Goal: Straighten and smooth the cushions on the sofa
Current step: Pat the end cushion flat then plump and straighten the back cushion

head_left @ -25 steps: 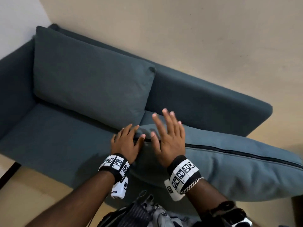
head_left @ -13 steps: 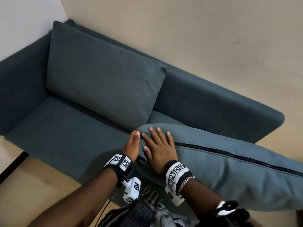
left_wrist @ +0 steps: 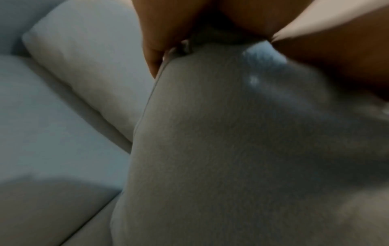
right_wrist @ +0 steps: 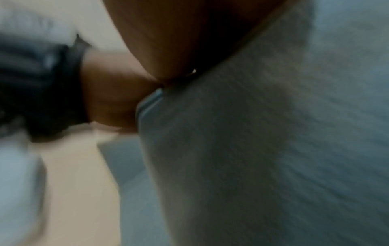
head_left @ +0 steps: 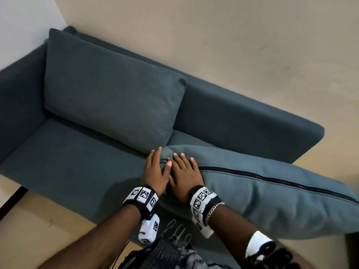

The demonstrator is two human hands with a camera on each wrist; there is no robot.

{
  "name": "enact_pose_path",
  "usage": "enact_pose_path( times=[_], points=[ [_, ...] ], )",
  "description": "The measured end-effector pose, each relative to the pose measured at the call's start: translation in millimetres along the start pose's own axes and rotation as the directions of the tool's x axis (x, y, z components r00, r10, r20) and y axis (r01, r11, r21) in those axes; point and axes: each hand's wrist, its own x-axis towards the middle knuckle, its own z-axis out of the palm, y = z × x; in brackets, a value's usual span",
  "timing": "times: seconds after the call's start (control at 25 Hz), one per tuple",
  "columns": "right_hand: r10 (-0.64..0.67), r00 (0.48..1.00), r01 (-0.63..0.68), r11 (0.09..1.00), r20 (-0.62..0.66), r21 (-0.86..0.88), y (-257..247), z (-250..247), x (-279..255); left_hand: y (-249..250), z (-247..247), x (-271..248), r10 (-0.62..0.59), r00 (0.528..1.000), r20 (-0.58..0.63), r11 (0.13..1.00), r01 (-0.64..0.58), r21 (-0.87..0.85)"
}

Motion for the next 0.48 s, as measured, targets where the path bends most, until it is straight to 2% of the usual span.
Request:
enact_pose_path(
  times=[0.08, 0.16, 0.2, 0.24, 0.28, 0.32, 0.36, 0.4, 0.44, 0.48],
  points=[
    [0.005, 0.974, 0.055, 0.966, -0.228, 0.254, -8, -28, -14, 11, -6, -6, 0.047, 0.998, -0.048, 0.995, -0.042, 0.094],
    [0.103, 0.827, 0.119, 0.928, -0.552, 0.352, -2, -40, -40, 24, -13, -9, 0.025, 1.000, -0.009, 0.967, -0.022, 0.253],
    [0.111, 0.766, 0.091, 0.957, -0.634, 0.277, 10, -35, -51, 32, -14, -12, 0.016, 1.000, -0.003, 0.937, -0.014, 0.349],
    [0.060, 0.793, 0.040, 0.988, -0.607, 0.150, 23, -25, -59, 39, -13, -16, 0.026, 1.000, -0.011, 0.907, -0.019, 0.420],
    [0.018, 0.899, -0.007, 1.000, -0.437, 0.026, 39, -12, -59, 46, -11, -21, 0.043, 0.999, -0.004, 0.874, -0.035, 0.485],
    [0.021, 0.968, -0.034, 0.998, -0.251, -0.048, 56, -2, -57, 53, -6, -28, 0.065, 0.997, 0.038, 0.830, -0.075, 0.553],
    [0.024, 0.990, -0.030, 0.999, -0.137, -0.039, 67, 0, -55, 58, 1, -35, 0.094, 0.992, 0.082, 0.783, -0.125, 0.609],
    [0.002, 0.993, -0.001, 1.000, -0.116, 0.014, 72, -11, -53, 62, 9, -39, 0.130, 0.986, 0.106, 0.735, -0.168, 0.657],
    [-0.019, 0.970, 0.044, 0.994, -0.241, 0.099, 71, -23, -56, 65, 14, -43, 0.138, 0.984, 0.116, 0.700, -0.180, 0.691],
    [0.015, 0.904, 0.079, 0.976, -0.428, 0.202, 66, -39, -63, 67, 16, -44, 0.133, 0.985, 0.111, 0.683, -0.172, 0.710]
  ],
)
